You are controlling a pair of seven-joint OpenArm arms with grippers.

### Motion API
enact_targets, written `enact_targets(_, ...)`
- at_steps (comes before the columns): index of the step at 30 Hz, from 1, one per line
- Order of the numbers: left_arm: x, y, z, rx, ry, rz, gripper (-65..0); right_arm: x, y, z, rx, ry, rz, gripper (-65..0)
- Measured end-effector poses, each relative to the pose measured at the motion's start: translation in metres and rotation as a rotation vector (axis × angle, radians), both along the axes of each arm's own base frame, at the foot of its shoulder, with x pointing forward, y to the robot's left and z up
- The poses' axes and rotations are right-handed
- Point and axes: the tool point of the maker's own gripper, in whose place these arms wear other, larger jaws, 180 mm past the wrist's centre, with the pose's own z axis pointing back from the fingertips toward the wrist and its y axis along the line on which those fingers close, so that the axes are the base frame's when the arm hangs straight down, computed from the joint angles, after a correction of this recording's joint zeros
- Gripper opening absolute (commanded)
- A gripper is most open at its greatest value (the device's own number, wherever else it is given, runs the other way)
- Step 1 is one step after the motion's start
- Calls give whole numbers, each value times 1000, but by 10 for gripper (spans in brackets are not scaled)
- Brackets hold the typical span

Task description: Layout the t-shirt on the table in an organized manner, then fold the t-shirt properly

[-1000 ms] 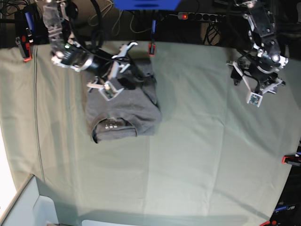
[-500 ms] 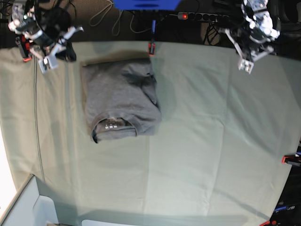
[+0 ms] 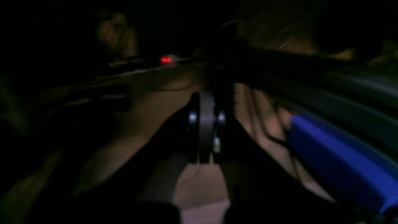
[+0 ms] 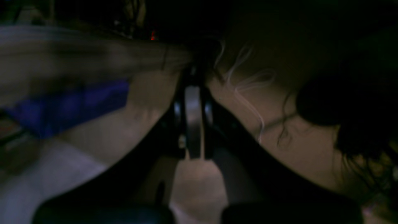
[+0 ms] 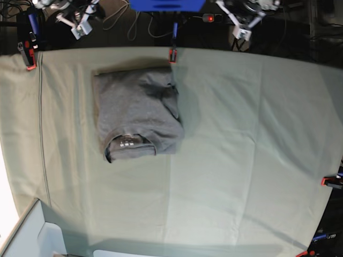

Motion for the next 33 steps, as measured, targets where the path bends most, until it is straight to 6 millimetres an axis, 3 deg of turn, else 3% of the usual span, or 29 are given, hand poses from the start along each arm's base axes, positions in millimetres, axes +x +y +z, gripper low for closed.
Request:
enact_targets(3,-14,-10,-23,-46,33,100,-650,-13,13,-26,39,38,-38,-650)
enact_targets(9,-22,25,-61,46,98,256,-650,-25,12,-71,44,110,-146,-650)
enact_targets(11,-23,30,-66,60,116,285,-650,-24,-6,-88,-76,85,-264,-650)
enact_targets(14,-20,42,-69,117,106,310,-650,-39,-14,-101,-157,56,-321,-650)
enact_targets(17,-23,57,-69,180,111,313,-650,-62,2,-112,-191,81,-272,-650)
enact_targets(19,-23,59,-69,190,112,314,-650,-70,-1,-120,-279,96,-244,-650)
enact_targets(23,-14,51,-70,184,102,233,-650,-57,-42,-124,-526,59,-238,-650)
enact_targets(27,-20,37,-73,173,153,179,-650,-44,-74,-115,-712,11,-240,-650)
enact_targets(30,-26,18,-74,139,168,177,-650,-48,-79,-112,-761,12,-238,-650)
enact_targets(33,-28,20,-74,144,173,176,-650,-54,-75,-113,-758,32,-238,-650)
